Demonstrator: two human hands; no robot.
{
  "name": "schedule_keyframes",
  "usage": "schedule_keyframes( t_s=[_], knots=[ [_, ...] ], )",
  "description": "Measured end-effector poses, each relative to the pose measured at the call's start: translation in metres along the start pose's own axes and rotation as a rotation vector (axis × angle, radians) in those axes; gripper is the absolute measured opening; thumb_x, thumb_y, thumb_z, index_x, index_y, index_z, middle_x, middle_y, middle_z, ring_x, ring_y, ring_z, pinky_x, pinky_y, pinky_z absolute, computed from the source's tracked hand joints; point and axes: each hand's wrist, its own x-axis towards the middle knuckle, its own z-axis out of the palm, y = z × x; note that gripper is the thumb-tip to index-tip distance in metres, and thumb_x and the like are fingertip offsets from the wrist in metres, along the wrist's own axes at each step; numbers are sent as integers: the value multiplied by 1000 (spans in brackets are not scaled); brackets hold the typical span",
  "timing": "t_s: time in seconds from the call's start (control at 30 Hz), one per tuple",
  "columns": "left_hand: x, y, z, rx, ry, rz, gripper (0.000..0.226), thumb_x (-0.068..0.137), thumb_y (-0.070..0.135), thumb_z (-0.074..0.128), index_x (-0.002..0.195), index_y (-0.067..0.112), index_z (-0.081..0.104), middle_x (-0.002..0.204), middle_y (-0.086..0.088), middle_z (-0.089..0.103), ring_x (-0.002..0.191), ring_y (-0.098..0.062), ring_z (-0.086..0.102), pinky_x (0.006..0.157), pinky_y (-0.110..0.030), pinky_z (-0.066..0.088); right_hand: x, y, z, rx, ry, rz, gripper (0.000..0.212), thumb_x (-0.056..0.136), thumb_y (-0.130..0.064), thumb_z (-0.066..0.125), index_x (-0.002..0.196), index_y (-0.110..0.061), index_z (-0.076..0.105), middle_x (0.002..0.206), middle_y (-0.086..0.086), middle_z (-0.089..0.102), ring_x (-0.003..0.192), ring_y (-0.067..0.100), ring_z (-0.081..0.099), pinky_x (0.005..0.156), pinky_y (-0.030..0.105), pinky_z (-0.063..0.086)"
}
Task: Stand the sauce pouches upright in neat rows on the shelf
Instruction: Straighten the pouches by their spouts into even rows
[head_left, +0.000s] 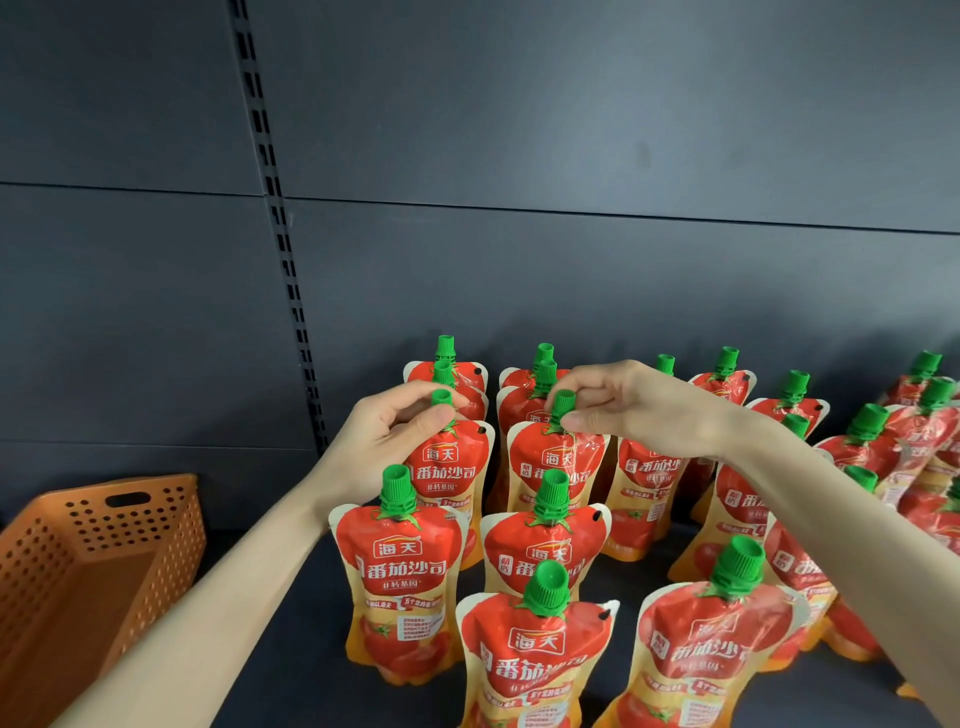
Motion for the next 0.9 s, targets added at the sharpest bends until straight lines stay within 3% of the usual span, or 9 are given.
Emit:
schedule_keyframes(
  t_s=[0.2,0.33,0.47,0.6,0.77,0.9],
  knots=[
    [0,0,-2,21,-19,-4,24,82,27,52,101,18,64,94,16,71,95,-4,65,70,-15,52,-1,0,3,6,20,-9,26,90,-16,57,116,-16,58,104,0,70,98,5,65,93,19,49],
    [0,-1,-4,37,-21,-3,21,84,24,52,101,19,64,95,16,71,96,-5,65,70,-15,52,0,-2,4,11,18,-14,25,90,-16,57,115,-17,58,104,-1,70,97,1,65,87,10,48],
    [0,-1,-3,52,-23,5,18,88,18,51,101,19,64,94,18,70,95,-3,65,71,-14,51,0,-1,4,20,19,-13,25,90,-16,57,115,-16,59,102,0,71,96,4,66,92,19,49],
    [0,2,-4,70,-25,-6,23,84,26,52,103,20,64,97,16,71,96,-5,66,72,-15,51,-1,-3,5,16,46,-3,27,89,-15,60,115,-16,60,104,0,70,96,4,66,90,16,50],
    [-7,10,-13,114,30,-20,32,82,36,52,109,24,64,105,8,71,103,-7,64,86,-27,53,-9,-9,4,16,157,9,30,84,-20,66,113,-24,58,114,-2,64,102,6,63,94,24,50],
    [-23,21,-23,134,165,103,26,87,31,52,104,17,66,105,10,70,104,-3,62,92,-21,49,-32,-16,1,23,319,-62,26,81,-23,68,106,-20,64,103,-7,68,96,3,64,90,27,52]
  ],
)
